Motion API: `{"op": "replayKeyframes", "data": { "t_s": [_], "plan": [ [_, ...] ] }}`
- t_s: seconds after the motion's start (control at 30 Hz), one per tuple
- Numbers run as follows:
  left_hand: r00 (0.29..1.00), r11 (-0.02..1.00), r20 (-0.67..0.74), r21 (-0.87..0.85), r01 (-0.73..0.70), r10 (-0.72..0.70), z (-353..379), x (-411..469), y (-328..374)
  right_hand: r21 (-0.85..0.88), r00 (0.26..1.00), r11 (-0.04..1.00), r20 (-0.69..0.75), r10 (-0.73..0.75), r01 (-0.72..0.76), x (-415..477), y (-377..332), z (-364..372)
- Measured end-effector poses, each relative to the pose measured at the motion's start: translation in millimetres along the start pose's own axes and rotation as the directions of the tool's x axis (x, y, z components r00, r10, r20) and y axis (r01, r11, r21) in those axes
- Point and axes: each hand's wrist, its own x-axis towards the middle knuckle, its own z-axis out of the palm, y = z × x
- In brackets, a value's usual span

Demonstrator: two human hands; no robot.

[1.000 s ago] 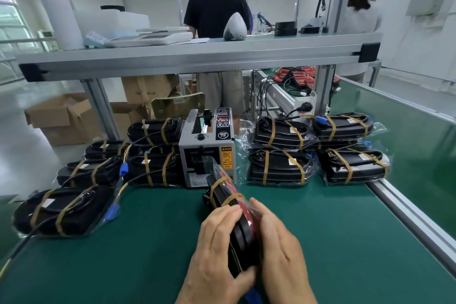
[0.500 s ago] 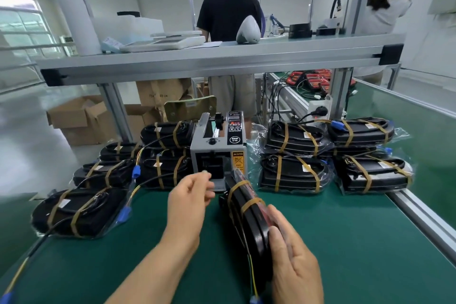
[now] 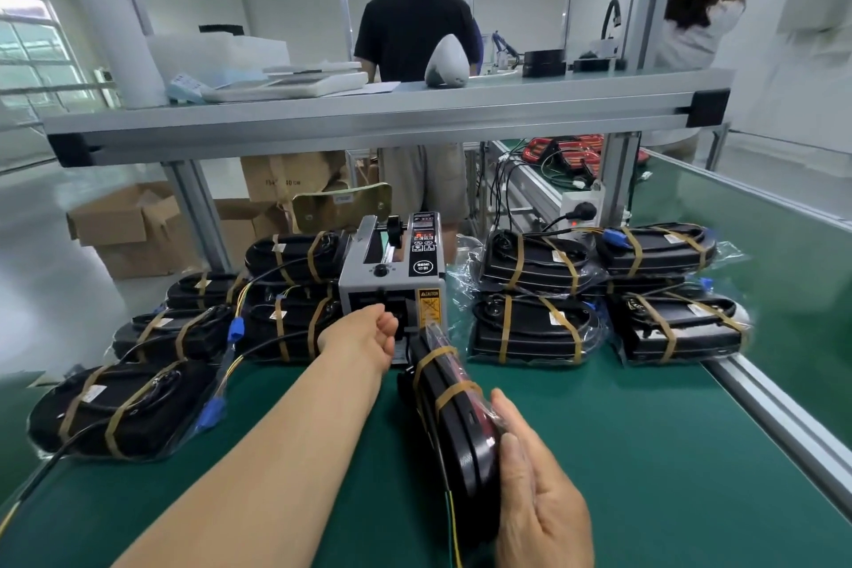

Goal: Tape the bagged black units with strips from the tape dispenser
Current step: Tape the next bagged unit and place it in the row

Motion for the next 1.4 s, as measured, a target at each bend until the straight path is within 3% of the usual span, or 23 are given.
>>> {"op": "replayKeyframes", "data": {
  "t_s": [0.17,0.23,0.3,0.37,0.43,0.5,0.7,0.9,1.17,1.4],
  "plan": [
    [0.985,0.991,-0.144,-0.083,-0.103,0.09,8,-4,-3,0.004,0.998,0.999,0.025,0.051,-0.051,1,0,-2],
    [0.979,0.983,-0.092,-0.028,-0.184,0.18,3,-18,-6,-0.011,0.996,0.997,0.046,0.079,-0.079,2,-1,-5],
    [0.952,0.953,0.089,0.059,-0.298,0.293,-12,-42,-10,-0.014,0.993,0.995,0.065,0.1,-0.099,3,-2,-8],
    [0.862,0.884,0.366,0.176,-0.434,0.35,-34,-74,-15,0.012,0.989,0.993,0.083,0.119,-0.121,5,-1,-10],
    [0.745,0.806,0.608,0.277,-0.523,0.275,-55,-102,-20,0.052,0.983,0.987,0.112,0.146,-0.153,6,1,-11],
    [0.687,0.756,0.71,0.364,-0.544,0.153,-65,-121,-27,0.081,0.974,0.979,0.145,0.173,-0.186,5,1,-11],
    [0.718,0.702,0.691,0.467,-0.537,0.089,-62,-126,-32,0.119,0.961,0.965,0.179,0.209,-0.232,6,-1,-14],
    [0.724,0.559,0.676,0.551,-0.62,0.137,-60,-123,-32,0.136,0.947,0.949,0.195,0.256,-0.285,11,-1,-7],
    [0.744,0.617,0.638,0.509,-0.6,0.198,-66,-120,-45,0.094,0.961,0.968,0.174,0.216,-0.235,13,2,-12],
    [0.744,0.605,0.606,0.49,-0.627,0.28,-63,-117,-51,0.112,0.957,0.964,0.193,0.216,-0.241,13,4,-13]
  ]
}}
